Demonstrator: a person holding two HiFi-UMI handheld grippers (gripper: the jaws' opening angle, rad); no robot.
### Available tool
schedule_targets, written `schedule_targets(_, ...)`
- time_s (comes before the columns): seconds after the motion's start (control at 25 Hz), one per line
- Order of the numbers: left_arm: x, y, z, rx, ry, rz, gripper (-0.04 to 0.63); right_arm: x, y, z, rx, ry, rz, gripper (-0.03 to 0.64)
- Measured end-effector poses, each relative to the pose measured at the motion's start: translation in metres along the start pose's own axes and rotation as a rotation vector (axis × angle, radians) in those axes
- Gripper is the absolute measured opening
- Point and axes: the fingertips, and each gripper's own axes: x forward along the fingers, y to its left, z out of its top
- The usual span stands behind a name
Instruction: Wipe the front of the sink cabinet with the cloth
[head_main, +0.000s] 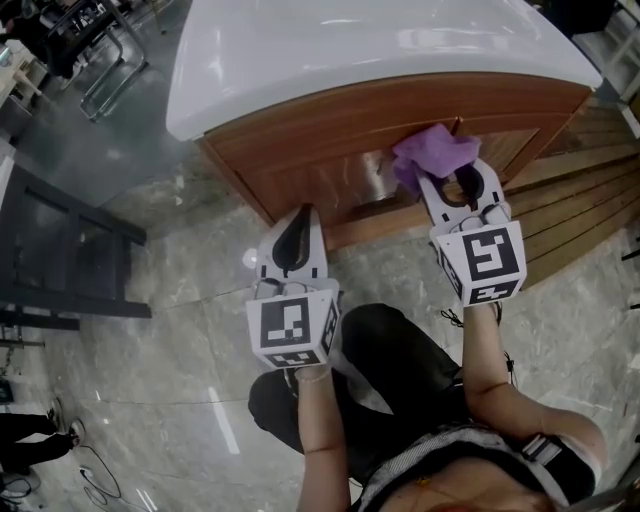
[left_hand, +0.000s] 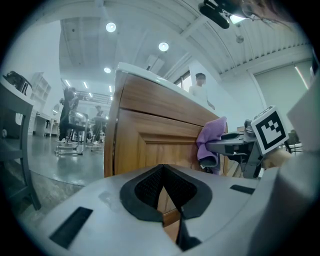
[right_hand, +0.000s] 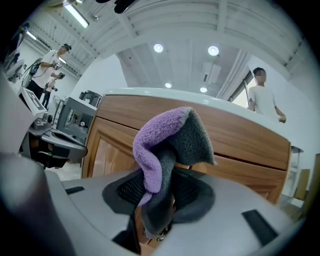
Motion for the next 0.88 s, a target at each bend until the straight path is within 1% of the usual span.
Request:
schedule_targets(0.32,-0.004,0.006,-0.001,-0.002,0.003,0.012,0.006,0.001,-0.002,0.000,0.001,-0.009,-0.004,0.186)
schedule_targets(0.68,-0.009,0.010,-0.002,-0.006,0.007,0.020,0.006,-0.002,0.003,0.001,-0.015,-0.016,-0.030,0.186)
schedule_targets(0.76,-0.010,0.012,-0.002,-0.006,0.008,0.024,0.006,-0.004,0.009,0.002,0.000,-0.022,-0.009,0.186)
schedule_targets(0.88,-0.013,0.016,-0.001,-0.009,0.008,0.035,0.006,-0.008,0.031,0.006,0.064,-0.052,0.081,0.184)
